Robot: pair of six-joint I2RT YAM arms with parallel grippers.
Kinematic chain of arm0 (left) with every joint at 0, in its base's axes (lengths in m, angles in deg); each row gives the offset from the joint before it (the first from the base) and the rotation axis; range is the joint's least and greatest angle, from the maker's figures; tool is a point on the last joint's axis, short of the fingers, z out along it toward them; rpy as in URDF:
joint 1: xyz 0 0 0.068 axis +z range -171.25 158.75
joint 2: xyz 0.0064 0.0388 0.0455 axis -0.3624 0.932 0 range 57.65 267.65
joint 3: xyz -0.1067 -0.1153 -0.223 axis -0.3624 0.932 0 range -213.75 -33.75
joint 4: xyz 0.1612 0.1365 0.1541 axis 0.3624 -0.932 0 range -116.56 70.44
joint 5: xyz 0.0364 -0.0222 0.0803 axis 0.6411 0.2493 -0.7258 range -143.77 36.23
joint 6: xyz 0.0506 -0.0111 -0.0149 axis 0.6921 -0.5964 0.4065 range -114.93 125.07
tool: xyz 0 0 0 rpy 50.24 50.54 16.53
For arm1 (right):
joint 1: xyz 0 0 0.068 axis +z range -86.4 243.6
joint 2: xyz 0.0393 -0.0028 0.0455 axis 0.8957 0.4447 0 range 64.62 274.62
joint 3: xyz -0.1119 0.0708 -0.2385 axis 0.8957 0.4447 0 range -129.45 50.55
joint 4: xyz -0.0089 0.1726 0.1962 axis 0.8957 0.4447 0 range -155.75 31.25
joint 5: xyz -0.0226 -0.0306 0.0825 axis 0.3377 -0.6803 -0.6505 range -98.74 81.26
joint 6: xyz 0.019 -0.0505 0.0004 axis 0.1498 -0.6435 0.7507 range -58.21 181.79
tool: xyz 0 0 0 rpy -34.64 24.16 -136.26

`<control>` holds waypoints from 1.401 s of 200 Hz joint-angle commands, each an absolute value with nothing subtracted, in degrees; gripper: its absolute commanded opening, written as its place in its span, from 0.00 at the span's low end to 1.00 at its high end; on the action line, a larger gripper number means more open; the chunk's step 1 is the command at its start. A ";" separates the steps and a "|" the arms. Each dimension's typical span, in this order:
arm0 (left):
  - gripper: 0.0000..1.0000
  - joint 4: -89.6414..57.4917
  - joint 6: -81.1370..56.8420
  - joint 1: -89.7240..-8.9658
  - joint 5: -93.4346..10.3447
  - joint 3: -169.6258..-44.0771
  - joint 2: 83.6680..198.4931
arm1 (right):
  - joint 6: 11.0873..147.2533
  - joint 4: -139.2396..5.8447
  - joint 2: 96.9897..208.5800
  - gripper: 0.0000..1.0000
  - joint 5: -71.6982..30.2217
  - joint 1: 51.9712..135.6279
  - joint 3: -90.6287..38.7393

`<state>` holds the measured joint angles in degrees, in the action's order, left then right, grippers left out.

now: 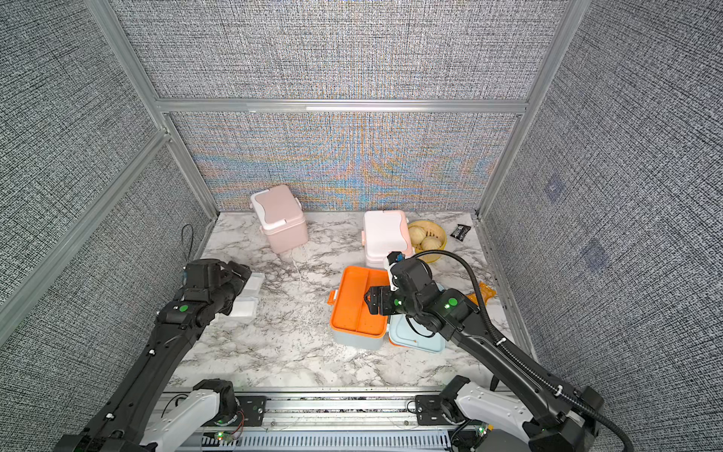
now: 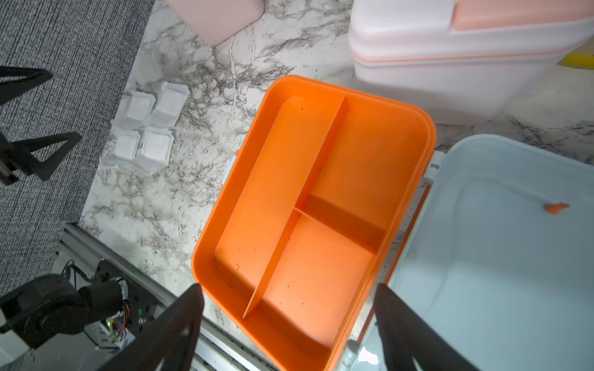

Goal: Open first aid kits and take out gauze
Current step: Place the gauze at the center of the board, then pick up the compartment layer from the first aid kit.

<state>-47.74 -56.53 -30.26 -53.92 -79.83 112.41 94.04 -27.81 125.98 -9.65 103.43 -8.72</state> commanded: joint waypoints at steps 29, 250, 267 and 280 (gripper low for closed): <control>1.00 -41.68 -42.74 -40.52 -39.06 -80.05 113.38 | 102.17 -27.46 136.46 0.80 -0.41 104.14 -14.72; 1.00 -16.98 -44.63 -64.16 -34.04 -63.18 114.80 | 112.05 -12.74 165.78 0.14 6.04 114.52 -32.49; 1.00 -16.99 -45.00 -64.47 -34.75 -62.60 113.61 | 112.38 -12.55 166.12 0.04 6.17 114.91 -32.95; 1.00 -16.96 -45.18 -64.58 -35.29 -62.19 112.63 | 112.44 -12.22 166.35 0.00 6.27 115.06 -33.52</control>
<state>-19.02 -44.66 -64.29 -34.16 -62.70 113.99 111.59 -14.09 165.65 7.73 114.56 -32.85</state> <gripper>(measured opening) 0.999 0.048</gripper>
